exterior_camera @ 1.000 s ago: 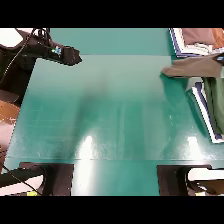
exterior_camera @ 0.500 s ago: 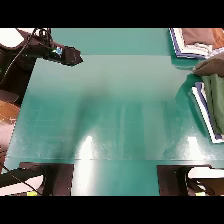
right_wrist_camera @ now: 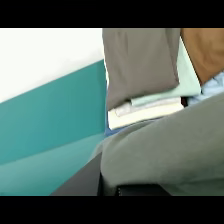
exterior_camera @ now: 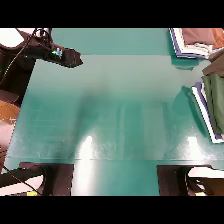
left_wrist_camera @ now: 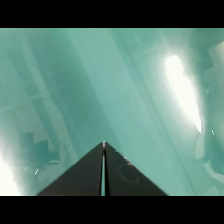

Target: Fold the shirts.

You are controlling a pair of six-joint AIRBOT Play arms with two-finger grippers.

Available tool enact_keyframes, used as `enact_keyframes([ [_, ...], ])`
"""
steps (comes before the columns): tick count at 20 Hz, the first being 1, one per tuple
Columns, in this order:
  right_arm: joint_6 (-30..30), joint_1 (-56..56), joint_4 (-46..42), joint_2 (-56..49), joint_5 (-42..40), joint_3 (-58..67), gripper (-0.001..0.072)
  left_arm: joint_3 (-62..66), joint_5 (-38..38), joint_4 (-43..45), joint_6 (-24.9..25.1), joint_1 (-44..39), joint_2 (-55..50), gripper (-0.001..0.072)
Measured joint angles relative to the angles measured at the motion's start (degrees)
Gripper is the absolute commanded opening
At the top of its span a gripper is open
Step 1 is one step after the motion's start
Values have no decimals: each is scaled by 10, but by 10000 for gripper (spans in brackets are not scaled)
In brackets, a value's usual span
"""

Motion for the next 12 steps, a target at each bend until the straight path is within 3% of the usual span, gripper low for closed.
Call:
enact_keyframes([
  [6, -20, -62, -14, 86, 41, -116, 16, 0, -16, 0, 0, 0, 0, 34],
  [12, -25, -112, -160, 188, 68, -255, 18, 0, -17, 0, 1, 0, 0, 34],
])
